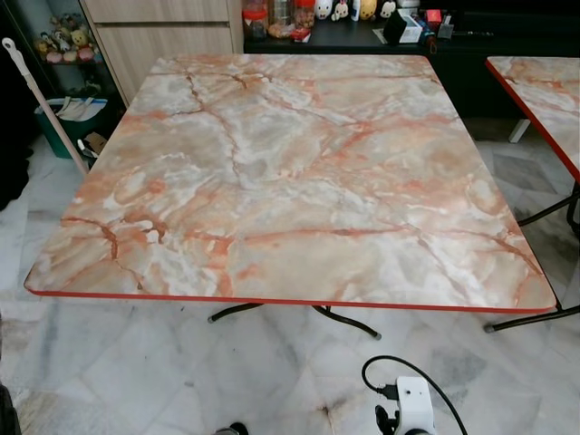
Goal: Setting the table
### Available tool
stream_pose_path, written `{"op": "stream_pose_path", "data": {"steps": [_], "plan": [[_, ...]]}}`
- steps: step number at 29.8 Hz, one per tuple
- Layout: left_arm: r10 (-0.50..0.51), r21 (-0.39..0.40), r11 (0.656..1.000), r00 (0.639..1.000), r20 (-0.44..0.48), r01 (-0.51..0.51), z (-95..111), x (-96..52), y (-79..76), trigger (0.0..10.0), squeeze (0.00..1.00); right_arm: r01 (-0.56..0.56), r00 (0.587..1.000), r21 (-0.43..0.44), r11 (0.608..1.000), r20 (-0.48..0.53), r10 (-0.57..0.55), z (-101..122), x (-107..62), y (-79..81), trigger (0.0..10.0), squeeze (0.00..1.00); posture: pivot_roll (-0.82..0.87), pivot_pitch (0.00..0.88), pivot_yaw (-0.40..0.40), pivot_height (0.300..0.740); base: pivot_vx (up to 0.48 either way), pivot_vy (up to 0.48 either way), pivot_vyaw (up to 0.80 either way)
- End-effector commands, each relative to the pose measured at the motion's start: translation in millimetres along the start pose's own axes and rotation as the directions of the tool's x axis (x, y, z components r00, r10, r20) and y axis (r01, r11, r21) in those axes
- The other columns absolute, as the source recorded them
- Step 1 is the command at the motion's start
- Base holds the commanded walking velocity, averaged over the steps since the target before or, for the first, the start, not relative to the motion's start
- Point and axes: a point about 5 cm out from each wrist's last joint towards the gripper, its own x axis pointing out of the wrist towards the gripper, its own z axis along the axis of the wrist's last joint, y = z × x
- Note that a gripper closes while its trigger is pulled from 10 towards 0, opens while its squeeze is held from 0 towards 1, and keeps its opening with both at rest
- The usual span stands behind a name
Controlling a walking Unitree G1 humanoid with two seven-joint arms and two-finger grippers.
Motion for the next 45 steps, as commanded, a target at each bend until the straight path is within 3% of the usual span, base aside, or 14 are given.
{"op": "stream_pose_path", "data": {"steps": [1,5,8,10,11,12,14,20,22,27,32,38,42,45], "plan": [[0.019,0.058,0.998,0.997,-0.071,-0.015,-22.8,-3.4,4.8,10.0,0.0,0.008,1.0,0.016,1.0,-0.005,-0.007,-2.3,-0.5,-1.4,10.0,0.0,0.04,0.099,0.01,0.74,0.0,0.0,0.0],[-0.025,0.146,0.988,0.983,-0.18,0.052,-61.4,-18.3,-0.4,10.0,0.0,0.012,1.0,0.02,1.0,-0.004,-0.012,-2.1,-0.6,-2.8,10.0,0.0,0.03,0.101,0.009,0.74,0.0,0.0,0.0],[-0.046,0.162,0.983,0.974,-0.222,0.083,-73.8,-24.5,-3.1,10.0,0.0,0.013,1.0,0.021,1.0,-0.004,-0.013,-2.4,-0.7,-3.3,10.0,0.0,0.03,0.101,0.009,0.74,0.0,0.0,0.0],[-0.276,-0.001,0.954,0.877,-0.394,0.3,-104.9,-50.4,-29.8,10.0,0.0,0.014,1.0,0.021,1.0,-0.01,-0.013,-3.8,-1.0,-3.6,10.0,0.0,0.04,0.112,0.003,0.74,0.0,0.0,0.0],[-0.276,-0.001,0.954,0.877,-0.394,0.3,-104.9,-50.4,-29.8,10.0,0.0,0.014,1.0,0.021,1.0,-0.01,-0.013,-3.8,-1.0,-3.6,10.0,0.0,0.04,0.112,0.003,0.74,0.0,0.0,0.0],[-0.463,-0.059,0.867,0.758,-0.46,0.494,-125.6,-78.4,-53.9,10.0,0.0,0.012,1.0,0.019,1.0,-0.014,-0.012,-5.0,-1.2,-3.7,10.0,0.0,0.04,0.113,0.003,0.74,0.0,0.0,0.0],[-0.535,-0.059,0.813,0.702,-0.471,0.58,-133.7,-94.0,-66.1,10.0,0.0,0.013,1.0,0.021,1.0,-0.015,-0.013,-5.1,-1.3,-3.8,10.0,0.0,0.04,0.117,0.003,0.74,0.0,0.0,0.0],[-0.614,-0.108,0.746,0.617,-0.492,0.657,-148.4,-126.9,-87.7,10.0,0.0,0.019,1.0,0.032,0.999,-0.009,-0.019,-3.6,-1.0,-4.8,10.0,0.0,0.03,0.121,0.0,0.74,0.0,0.0,0.0],[-0.665,-0.187,0.711,0.563,-0.49,0.677,-151.8,-142.4,-99.0,10.0,0.0,0.019,1.0,0.029,0.999,-0.01,-0.019,-3.1,-0.9,-4.9,10.0,0.0,0.04,0.12,-0.002,0.74,0.0,0.0,0.0],[-0.718,-0.248,0.675,0.542,-0.436,0.695,-146.6,-153.1,-111.8,10.0,0.0,0.019,1.0,0.032,0.999,-0.008,-0.019,-2.4,-0.7,-4.9,10.0,0.0,0.04,0.121,-0.001,0.74,0.0,0.0,0.0],[-0.735,-0.29,0.668,0.545,-0.404,0.685,-144.5,-162.0,-119.6,10.0,0.0,0.023,1.0,0.044,0.999,0.0,-0.023,-0.9,-0.5,-5.2,10.0,0.0,0.02,0.119,-0.002,0.74,0.0,0.0,0.0],[-0.758,-0.19,0.614,0.505,-0.413,0.766,-149.6,-180.2,-127.8,10.0,0.0,0.041,0.999,0.069,0.997,-0.002,-0.041,-0.6,-0.6,-9.2,10.0,0.0,0.02,0.113,-0.005,0.74,0.0,0.0,0.0],[-0.72,-0.147,0.642,0.526,-0.453,0.752,-157.8,-182.0,-122.4,10.0,0.0,0.047,0.999,0.082,0.996,-0.006,-0.047,-2.6,-1.2,-10.7,10.0,0.0,0.01,0.108,-0.003,0.74,0.0,-0.066,0.0],[-0.727,-0.141,0.629,0.514,-0.455,0.764,-159.0,-183.2,-122.1,10.0,0.0,0.049,0.999,0.078,0.996,-0.01,-0.049,-4.1,-1.5,-11.4,10.0,0.0,0.01,0.104,-0.005,0.74,0.0,0.0,0.0]]}}
